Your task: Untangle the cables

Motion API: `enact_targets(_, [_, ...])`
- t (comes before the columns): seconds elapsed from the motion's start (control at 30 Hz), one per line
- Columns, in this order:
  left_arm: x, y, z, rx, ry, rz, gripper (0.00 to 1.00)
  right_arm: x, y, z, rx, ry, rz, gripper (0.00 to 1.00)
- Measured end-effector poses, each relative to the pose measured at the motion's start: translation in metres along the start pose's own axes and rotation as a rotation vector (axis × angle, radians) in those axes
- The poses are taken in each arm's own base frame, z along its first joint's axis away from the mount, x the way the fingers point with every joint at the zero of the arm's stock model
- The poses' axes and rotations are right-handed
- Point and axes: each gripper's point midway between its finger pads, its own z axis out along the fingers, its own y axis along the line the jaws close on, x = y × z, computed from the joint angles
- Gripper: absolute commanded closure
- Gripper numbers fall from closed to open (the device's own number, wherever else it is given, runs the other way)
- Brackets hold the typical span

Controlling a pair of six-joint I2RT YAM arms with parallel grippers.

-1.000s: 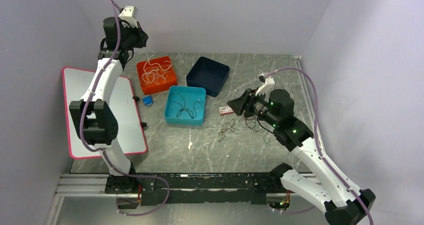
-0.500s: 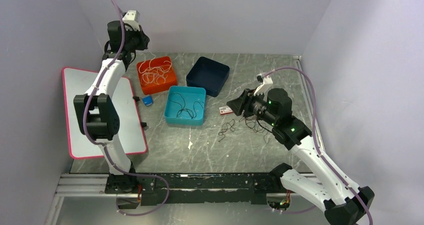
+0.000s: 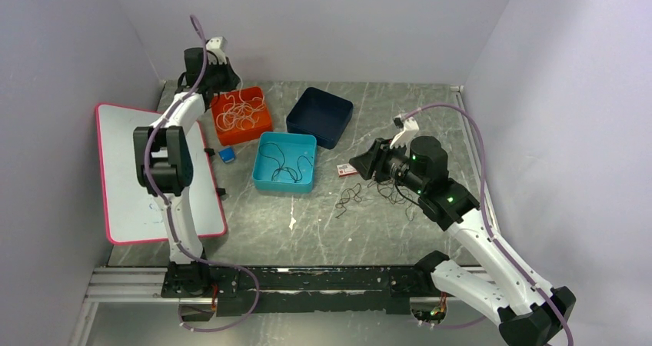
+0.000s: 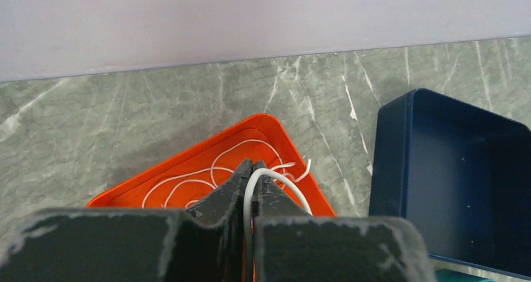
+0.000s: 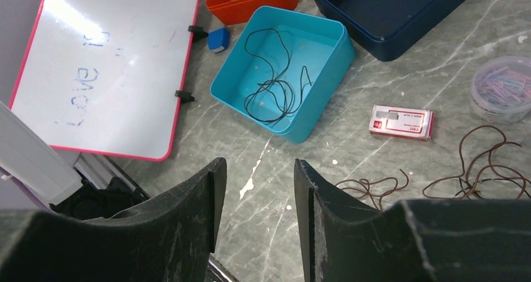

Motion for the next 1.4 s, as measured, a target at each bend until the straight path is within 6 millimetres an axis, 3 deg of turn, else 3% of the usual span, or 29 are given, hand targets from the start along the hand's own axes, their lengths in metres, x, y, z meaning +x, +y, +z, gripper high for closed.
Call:
enact_targets(0.27, [0.039, 0.006, 0.022, 0.0, 0.072, -0.02, 0.93, 0.0, 0.0, 0.0, 0.001, 0.001, 0.0, 0.52])
enact_targets(0.53, [0.1, 0.011, 0.039, -0.01, 0.205, -0.044, 0.9, 0.004, -0.002, 0.0, 0.005, 0.008, 0.002, 0.52])
enact_targets(0.7, [0.12, 0.014, 0.041, -0.018, 0.26, -0.045, 0.74, 0.008, -0.004, 0.0, 0.008, 0.017, 0.004, 0.52])
enact_targets(0.93, [0.127, 0.02, 0.037, -0.054, 0.293, -0.039, 0.55, 0.007, -0.003, -0.001, 0.005, 0.011, 0.003, 0.52])
enact_targets(1.1, [0.11, 0.019, 0.027, -0.075, 0.271, -0.031, 0.45, 0.007, -0.003, -0.002, 0.002, 0.009, 0.007, 0.52])
enact_targets(1.4, [0.01, -0.003, -0.016, -0.081, 0.088, 0.022, 0.34, 0.015, -0.006, -0.001, 0.007, 0.025, 0.014, 0.52])
